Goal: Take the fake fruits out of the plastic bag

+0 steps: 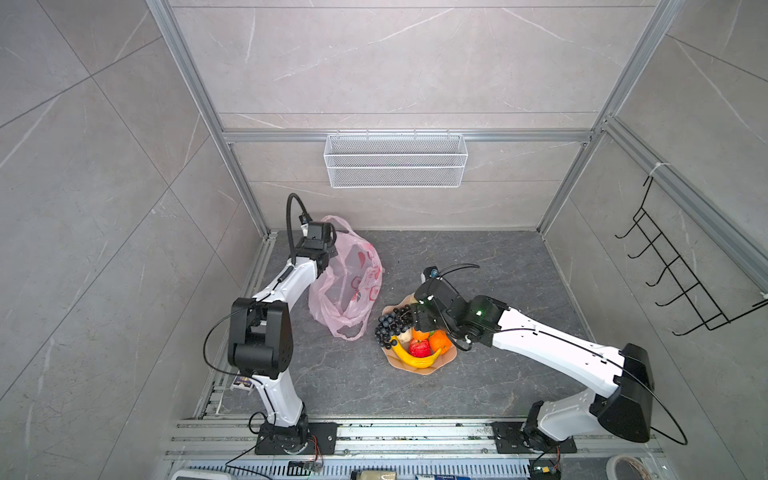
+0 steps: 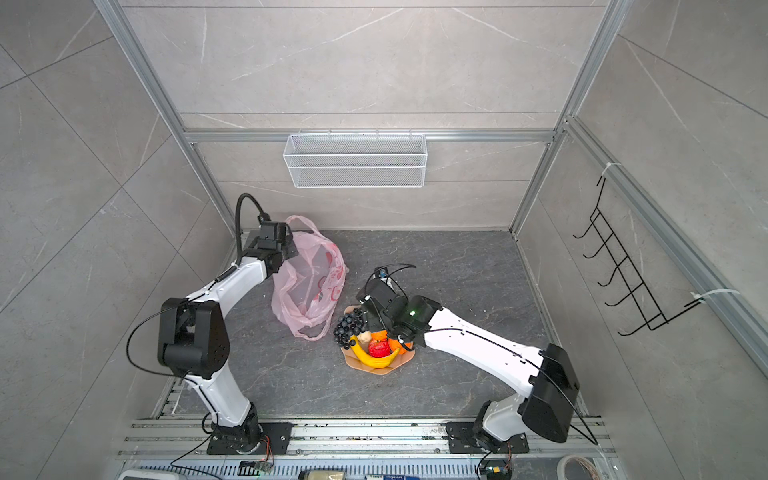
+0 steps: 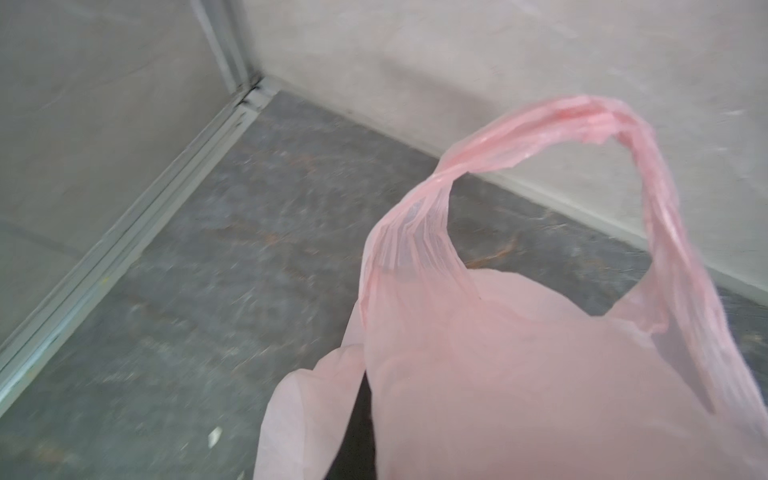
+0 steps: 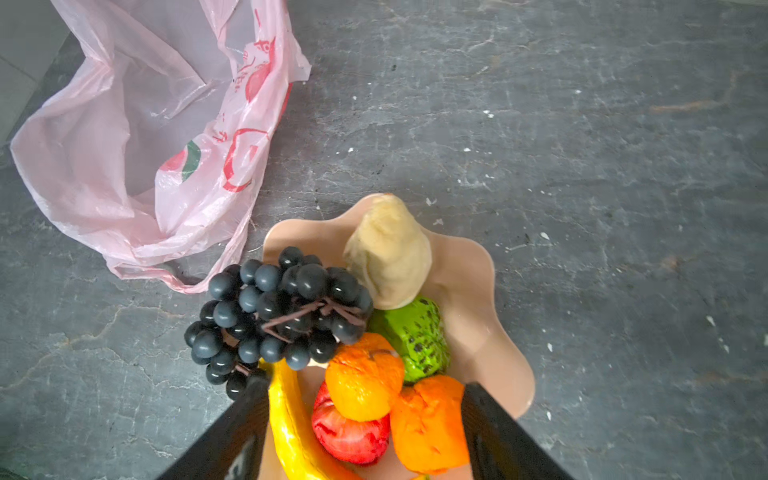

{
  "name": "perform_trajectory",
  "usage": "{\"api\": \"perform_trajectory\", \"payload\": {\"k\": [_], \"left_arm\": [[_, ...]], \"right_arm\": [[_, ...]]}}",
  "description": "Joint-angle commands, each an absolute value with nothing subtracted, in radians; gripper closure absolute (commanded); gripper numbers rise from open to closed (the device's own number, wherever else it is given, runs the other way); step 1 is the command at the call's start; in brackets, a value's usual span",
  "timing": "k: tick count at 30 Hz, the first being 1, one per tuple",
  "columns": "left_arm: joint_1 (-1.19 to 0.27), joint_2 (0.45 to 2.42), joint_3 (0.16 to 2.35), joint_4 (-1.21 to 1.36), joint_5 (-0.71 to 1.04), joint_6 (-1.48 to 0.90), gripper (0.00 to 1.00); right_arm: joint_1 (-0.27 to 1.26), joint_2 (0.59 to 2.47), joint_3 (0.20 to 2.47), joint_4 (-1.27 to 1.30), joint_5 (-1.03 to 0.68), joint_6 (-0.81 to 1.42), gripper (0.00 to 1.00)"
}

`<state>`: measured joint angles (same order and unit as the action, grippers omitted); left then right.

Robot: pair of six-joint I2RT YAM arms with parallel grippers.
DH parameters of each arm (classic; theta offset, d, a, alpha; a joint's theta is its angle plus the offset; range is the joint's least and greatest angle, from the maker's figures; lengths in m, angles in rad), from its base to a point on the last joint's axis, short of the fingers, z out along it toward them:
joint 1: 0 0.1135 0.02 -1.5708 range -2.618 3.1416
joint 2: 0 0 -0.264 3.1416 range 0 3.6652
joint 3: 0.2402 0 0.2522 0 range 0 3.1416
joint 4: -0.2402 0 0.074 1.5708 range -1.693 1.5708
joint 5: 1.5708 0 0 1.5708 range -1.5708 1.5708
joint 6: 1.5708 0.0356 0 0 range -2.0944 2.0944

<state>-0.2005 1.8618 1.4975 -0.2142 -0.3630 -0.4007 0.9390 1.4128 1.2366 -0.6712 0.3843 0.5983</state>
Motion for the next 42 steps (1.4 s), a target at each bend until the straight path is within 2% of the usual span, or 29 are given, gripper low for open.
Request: {"api": "perform_trajectory", "payload": {"k": [1,8,13,15,21,24,27,29,39,42], "left_arm": [[-0.252,1.960,1.672,-0.290,-0.310,-0.317,1.00],[-0.407,2.179,2.005,-0.337,-0.219,-0.071,1.00],[-0.506,2.302,2.181,-0.341,-0.182,0.121,1.00],[-0.537,2.356,2.249,-0.342,-0.183,0.177,0.89],[-0.600,2.441,2.454,-0.379,-0.239,0.286,0.44],[-0.611,2.407,2.475,-0.410,-0.278,0.280,0.26],[-0.614,2.339,2.450,-0.470,-0.296,0.215,0.15],[-0.613,2.263,2.397,-0.496,-0.260,0.193,0.00],[-0.609,2.042,2.144,-0.592,-0.200,0.010,0.00],[-0.589,1.932,1.981,-0.542,-0.208,-0.073,0.00]], "right_arm": [[0.915,1.326,1.153,-0.651,0.440,0.674,0.22],[0.904,1.156,0.966,-0.650,0.528,0.853,0.21],[0.903,1.059,0.822,-0.573,0.491,0.985,0.18],[0.903,1.032,0.774,-0.539,0.473,1.032,0.14],[0.904,0.962,0.640,-0.438,0.424,1.168,0.01],[0.904,0.935,0.579,-0.384,0.396,1.224,0.00],[0.905,0.921,0.535,-0.337,0.374,1.268,0.00],[0.905,0.920,0.508,-0.298,0.359,1.288,0.00],[0.905,0.979,0.402,-0.041,0.276,1.374,0.00],[0.908,1.000,0.382,0.026,0.253,1.388,0.00]]}}
